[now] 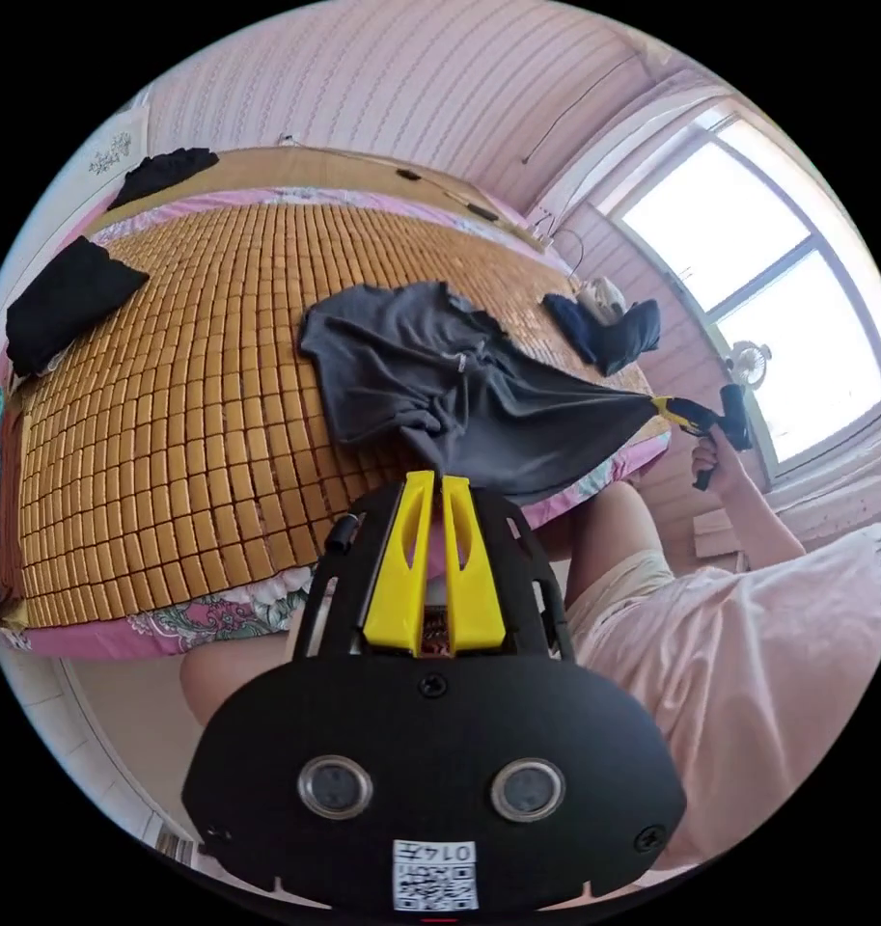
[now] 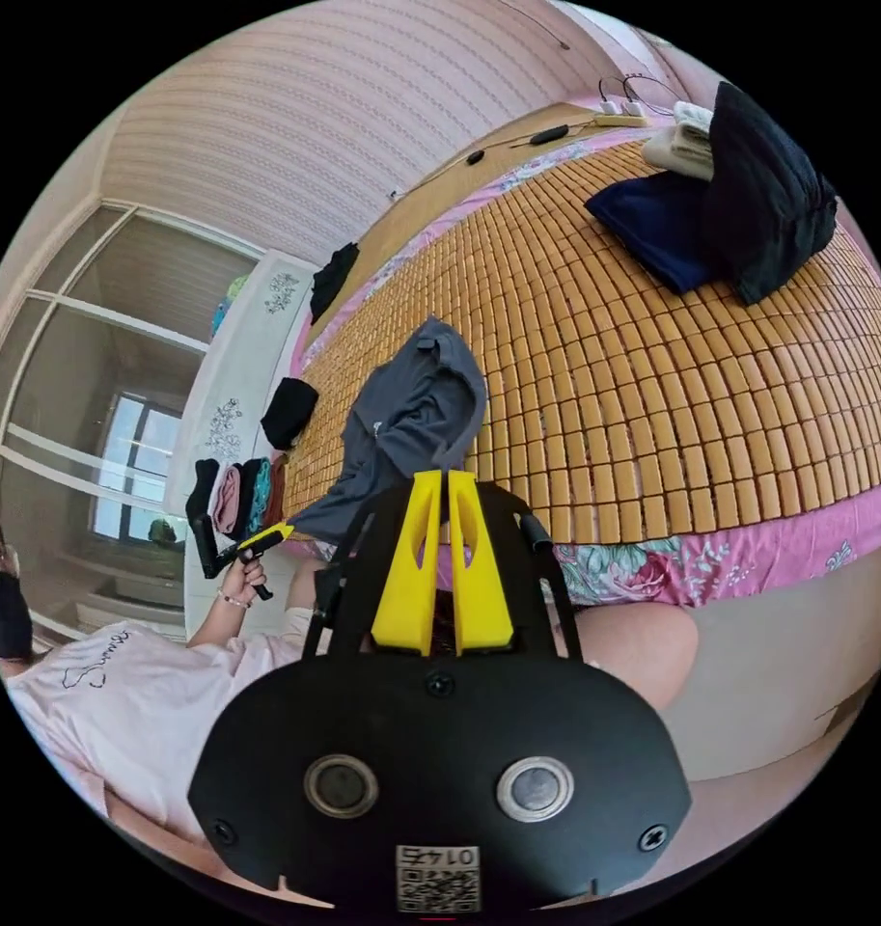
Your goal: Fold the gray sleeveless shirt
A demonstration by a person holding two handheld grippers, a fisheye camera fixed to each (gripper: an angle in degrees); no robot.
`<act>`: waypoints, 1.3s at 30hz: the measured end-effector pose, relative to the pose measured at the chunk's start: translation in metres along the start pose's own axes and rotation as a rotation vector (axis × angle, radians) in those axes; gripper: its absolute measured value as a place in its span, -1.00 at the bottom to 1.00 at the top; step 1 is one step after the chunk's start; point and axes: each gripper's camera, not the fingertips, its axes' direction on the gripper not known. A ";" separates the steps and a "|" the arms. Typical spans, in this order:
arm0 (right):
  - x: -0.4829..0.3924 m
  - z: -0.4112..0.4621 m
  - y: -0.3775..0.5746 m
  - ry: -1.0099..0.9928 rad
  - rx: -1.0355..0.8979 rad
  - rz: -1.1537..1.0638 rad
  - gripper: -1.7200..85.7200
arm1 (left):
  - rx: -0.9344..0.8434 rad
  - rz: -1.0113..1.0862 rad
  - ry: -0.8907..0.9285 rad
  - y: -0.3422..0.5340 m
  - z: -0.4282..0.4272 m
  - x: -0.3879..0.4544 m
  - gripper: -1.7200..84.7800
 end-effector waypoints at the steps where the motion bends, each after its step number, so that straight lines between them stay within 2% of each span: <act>1: -0.007 -0.011 0.000 -0.047 0.036 -0.015 -0.95 | 0.085 0.005 0.034 0.001 -0.033 0.006 -0.98; 3: -0.040 -0.054 -0.002 -0.204 0.173 -0.089 -0.95 | 0.219 0.023 0.083 0.001 -0.088 0.016 -0.98; 7: -0.109 -0.118 -0.008 -0.360 0.333 -0.260 -0.95 | 0.518 0.153 0.064 0.002 -0.230 0.056 -0.98; 9: -0.168 -0.163 -0.006 -0.429 0.409 -0.423 -0.95 | 0.654 0.225 0.040 0.010 -0.293 0.078 -0.98; 14: -0.277 -0.250 0.022 -0.499 0.549 -0.718 -0.95 | 0.978 0.399 -0.068 0.068 -0.448 0.145 -0.98; 17: -0.321 -0.298 0.050 -0.549 0.639 -0.848 -0.95 | 1.120 0.475 -0.089 0.104 -0.504 0.173 -0.98; 20: -0.348 -0.328 0.068 -0.510 0.698 -0.911 -0.95 | 1.211 0.500 -0.095 0.125 -0.540 0.185 -0.98; 24: -0.356 -0.312 0.042 -0.400 0.627 -0.870 -0.95 | 1.186 0.455 -0.078 0.103 -0.545 0.174 -0.98; 28: -0.331 -0.231 -0.025 -0.199 0.426 -0.682 -0.95 | 0.936 0.268 -0.114 0.005 -0.487 0.128 -0.98; 31: -0.293 -0.142 -0.076 -0.001 0.317 -0.497 -0.95 | 0.690 0.088 -0.039 -0.079 -0.411 0.073 -0.98; 33: -0.275 -0.085 -0.102 0.162 0.276 -0.418 -0.95 | 0.615 0.039 -0.132 -0.112 -0.372 0.059 -0.98; 34: -0.272 -0.078 -0.108 0.176 0.278 -0.408 -0.95 | 0.599 0.025 -0.197 -0.127 -0.354 0.057 -0.98; 36: -0.267 -0.076 -0.131 0.091 0.338 -0.363 -0.95 | 0.633 -0.017 -0.168 -0.143 -0.348 0.051 -0.98; 39: -0.278 -0.104 -0.144 -0.033 0.479 -0.420 -0.95 | 0.774 0.000 -0.158 -0.151 -0.370 0.059 -0.98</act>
